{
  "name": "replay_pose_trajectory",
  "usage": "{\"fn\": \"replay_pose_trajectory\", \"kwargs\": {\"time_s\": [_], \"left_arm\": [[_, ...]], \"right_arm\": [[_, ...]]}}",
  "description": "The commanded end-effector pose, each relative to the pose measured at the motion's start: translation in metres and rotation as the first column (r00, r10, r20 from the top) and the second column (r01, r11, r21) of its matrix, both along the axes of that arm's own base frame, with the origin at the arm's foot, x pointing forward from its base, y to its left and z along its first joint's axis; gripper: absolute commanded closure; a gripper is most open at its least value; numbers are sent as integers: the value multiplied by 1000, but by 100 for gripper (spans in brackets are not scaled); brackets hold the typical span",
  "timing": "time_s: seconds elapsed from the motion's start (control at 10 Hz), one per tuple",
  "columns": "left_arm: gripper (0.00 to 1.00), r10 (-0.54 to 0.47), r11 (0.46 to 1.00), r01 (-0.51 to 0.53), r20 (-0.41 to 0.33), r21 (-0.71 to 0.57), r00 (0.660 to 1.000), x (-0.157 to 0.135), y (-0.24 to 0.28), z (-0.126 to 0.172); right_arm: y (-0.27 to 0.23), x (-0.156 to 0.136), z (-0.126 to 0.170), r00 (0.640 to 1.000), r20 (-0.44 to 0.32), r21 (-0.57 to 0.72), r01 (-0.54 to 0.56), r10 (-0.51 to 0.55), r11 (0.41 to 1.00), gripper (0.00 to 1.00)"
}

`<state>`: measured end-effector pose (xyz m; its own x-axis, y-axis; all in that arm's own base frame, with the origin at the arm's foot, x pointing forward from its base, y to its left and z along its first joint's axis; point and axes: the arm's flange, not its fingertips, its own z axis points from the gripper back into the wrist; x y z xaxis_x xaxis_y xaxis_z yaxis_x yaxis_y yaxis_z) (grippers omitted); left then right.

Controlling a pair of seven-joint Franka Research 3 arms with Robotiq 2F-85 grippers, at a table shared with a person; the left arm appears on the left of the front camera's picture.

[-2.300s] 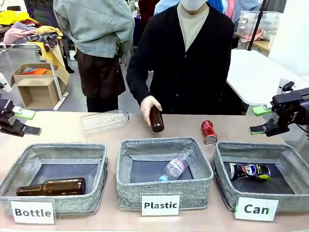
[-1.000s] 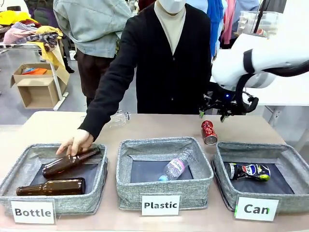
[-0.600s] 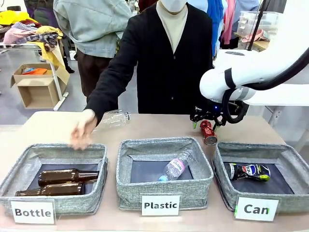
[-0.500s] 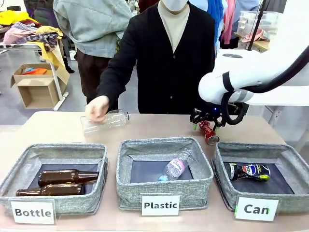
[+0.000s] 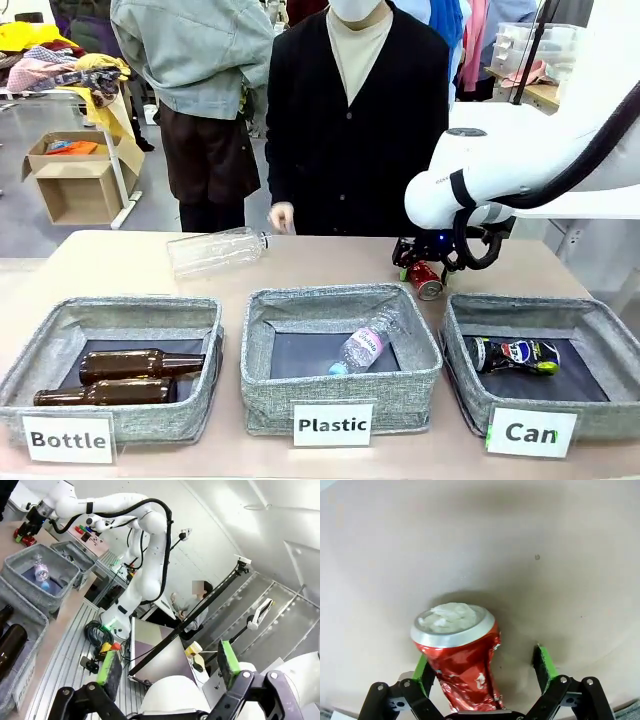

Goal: Sort the can waste into the basket.
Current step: Pick up the can waste from the table and place it in the right Fabric basket.

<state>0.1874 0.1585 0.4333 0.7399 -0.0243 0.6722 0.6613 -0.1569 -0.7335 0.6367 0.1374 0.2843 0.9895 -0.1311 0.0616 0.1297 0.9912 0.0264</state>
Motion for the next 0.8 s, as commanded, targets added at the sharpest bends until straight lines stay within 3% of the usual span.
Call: {"fn": "replay_pose_trajectory", "kwargs": {"time_s": [0.0,0.1,0.2,0.3,0.5,0.7], "left_arm": [[0,-27,999,27,-5,17,1000,-3,-4,3],[0,-42,999,42,-4,26,999,2,-12,4],[0,-76,995,77,-19,60,997,9,-31,6],[0,-193,973,197,-42,123,980,27,-65,5],[0,-345,908,365,-128,204,930,58,-127,4],[0,-389,872,431,-206,232,898,80,-179,-12]], "right_arm": [[5,9,3,999,37,-19,35,-34,999,0],[6,8,3,999,29,-7,26,-25,1000,35],[6,5,2,1000,8,22,26,-26,999,60],[4,3,3,1000,5,41,28,-28,999,95],[-1,-2,6,999,4,67,51,-51,996,100],[-13,-12,7,997,-3,96,74,-74,993,96]]}}
